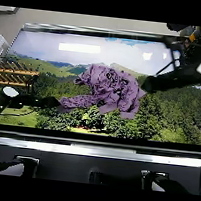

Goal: Fold the clothes and pants, and hang the long-sleeved shirts on hangers.

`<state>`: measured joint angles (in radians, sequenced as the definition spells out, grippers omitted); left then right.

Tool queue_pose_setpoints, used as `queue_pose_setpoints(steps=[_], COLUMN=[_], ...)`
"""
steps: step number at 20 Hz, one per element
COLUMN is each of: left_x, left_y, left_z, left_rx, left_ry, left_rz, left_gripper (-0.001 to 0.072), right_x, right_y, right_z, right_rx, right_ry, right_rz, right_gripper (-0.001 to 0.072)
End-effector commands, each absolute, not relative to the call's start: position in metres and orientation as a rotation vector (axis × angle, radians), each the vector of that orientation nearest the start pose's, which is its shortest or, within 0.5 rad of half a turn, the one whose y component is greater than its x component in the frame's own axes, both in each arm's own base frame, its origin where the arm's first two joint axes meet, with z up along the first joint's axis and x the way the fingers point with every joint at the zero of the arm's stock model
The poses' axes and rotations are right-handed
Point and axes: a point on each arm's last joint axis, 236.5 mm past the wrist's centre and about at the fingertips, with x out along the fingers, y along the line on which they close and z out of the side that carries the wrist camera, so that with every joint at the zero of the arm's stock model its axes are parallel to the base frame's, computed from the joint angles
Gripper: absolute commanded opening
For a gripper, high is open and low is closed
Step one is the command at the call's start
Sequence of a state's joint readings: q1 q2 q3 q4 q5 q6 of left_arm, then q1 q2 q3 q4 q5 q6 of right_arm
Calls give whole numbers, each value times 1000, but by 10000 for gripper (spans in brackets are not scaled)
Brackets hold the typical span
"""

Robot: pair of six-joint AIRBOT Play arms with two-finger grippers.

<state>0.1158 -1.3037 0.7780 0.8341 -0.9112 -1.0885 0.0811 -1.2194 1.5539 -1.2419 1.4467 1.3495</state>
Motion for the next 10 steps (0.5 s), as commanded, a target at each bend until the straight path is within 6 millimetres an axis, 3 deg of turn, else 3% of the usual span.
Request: queue_pose_setpoints(steps=[1, 3, 4, 7, 10], left_x=[358, 360, 361, 367, 371], left_y=[-95, -97, -98, -99, -100], left_z=[-85, -84, -82, -76, -71], left_rx=[-495, -482, -484, -487, -486], left_ry=[1239, 1231, 1227, 1211, 1202], left_rz=[-402, -417, -421, -429, -437], left_gripper=[596, 205, 39, 27, 26], right_x=[396, 403, 401, 382, 369], right_y=[59, 34, 23, -1, 6], right_z=[180, 171, 158, 86, 14], right_rx=[160, 281, 339, 473, 610], right_ry=[991, 976, 995, 1111, 1163], right_rz=[344, 300, 285, 221, 194], right_gripper=[382, 396, 442, 479, 488])
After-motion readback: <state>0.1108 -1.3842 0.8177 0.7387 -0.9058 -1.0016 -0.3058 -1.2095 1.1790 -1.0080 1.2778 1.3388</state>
